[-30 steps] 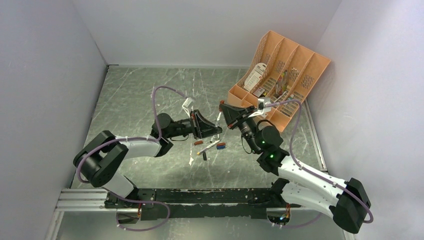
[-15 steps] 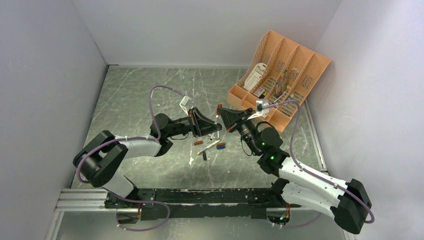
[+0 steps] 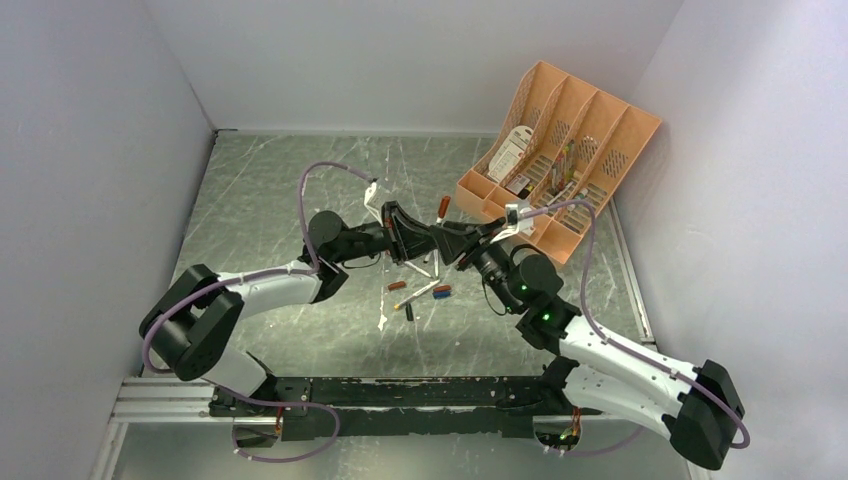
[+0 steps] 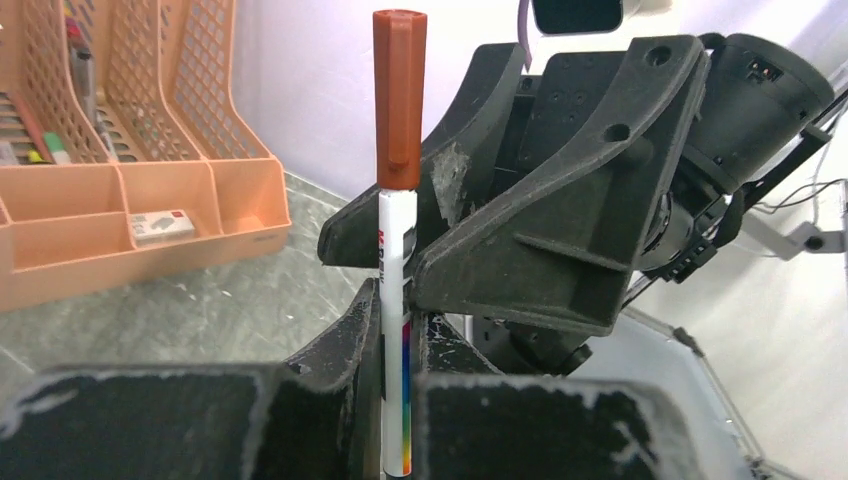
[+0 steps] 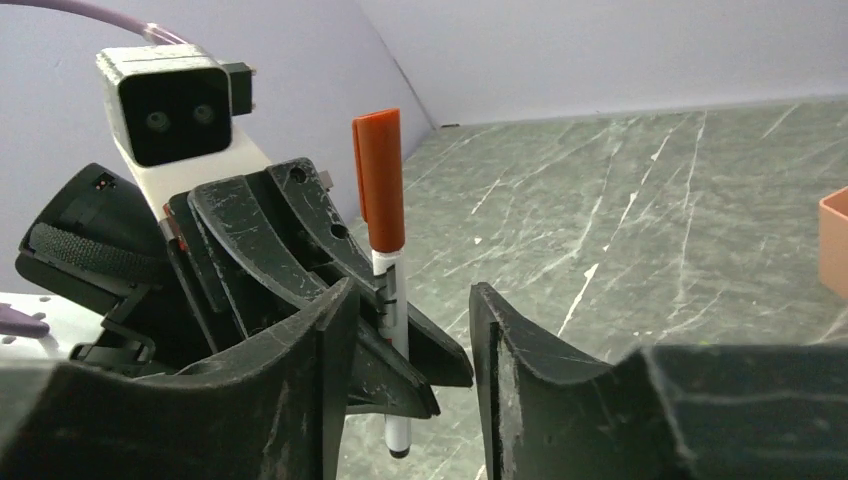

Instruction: Insert the pens into the pen caps

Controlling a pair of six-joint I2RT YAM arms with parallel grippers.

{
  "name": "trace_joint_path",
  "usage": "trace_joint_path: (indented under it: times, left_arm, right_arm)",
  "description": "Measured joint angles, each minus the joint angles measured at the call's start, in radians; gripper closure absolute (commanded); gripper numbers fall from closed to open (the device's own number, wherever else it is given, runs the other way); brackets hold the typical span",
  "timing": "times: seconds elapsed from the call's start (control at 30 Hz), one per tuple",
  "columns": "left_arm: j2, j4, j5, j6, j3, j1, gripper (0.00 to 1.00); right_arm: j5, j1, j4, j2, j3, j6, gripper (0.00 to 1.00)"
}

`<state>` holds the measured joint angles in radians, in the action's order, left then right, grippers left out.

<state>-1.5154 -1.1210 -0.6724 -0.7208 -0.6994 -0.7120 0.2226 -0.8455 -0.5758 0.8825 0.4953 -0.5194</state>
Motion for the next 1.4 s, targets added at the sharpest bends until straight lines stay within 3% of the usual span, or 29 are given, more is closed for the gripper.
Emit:
trace_joint_path:
  times: [0.27,0.87,0.93,1.07,1.13,1.2,1.4]
  left_arm:
    - [0.019,0.085,0.022,0.172,-0.006,0.002,0.93]
    - [0.035,0.090,0.021,0.276,0.042,0.002,0.93]
    - [0.044,0.095,0.021,0.277,0.042,0.002,0.93]
    - [0.070,0.110,0.021,0.290,0.042,-0.003,0.93]
    - [0.079,0.116,0.021,0.295,0.042,-0.005,0.93]
    - [0.081,0.132,0.020,0.299,0.042,-0.008,0.93]
    - [0.080,0.151,0.021,0.299,0.041,-0.011,0.93]
  right_arm:
    - [-0.006,0.000,0.059,-0.052,0.000,0.027,0.34]
    - [0.031,0.023,0.198,0.036,0.184,0.080,0.37]
    - [0.027,0.026,0.202,0.044,0.188,0.080,0.42]
    - [0.018,0.027,0.209,0.051,0.188,0.077,0.61]
    - [0.013,0.028,0.210,0.051,0.188,0.074,0.85]
    - [-0.007,0.026,0.207,0.051,0.188,0.061,1.00]
    - [-0.018,0.029,0.213,0.051,0.183,0.063,1.00]
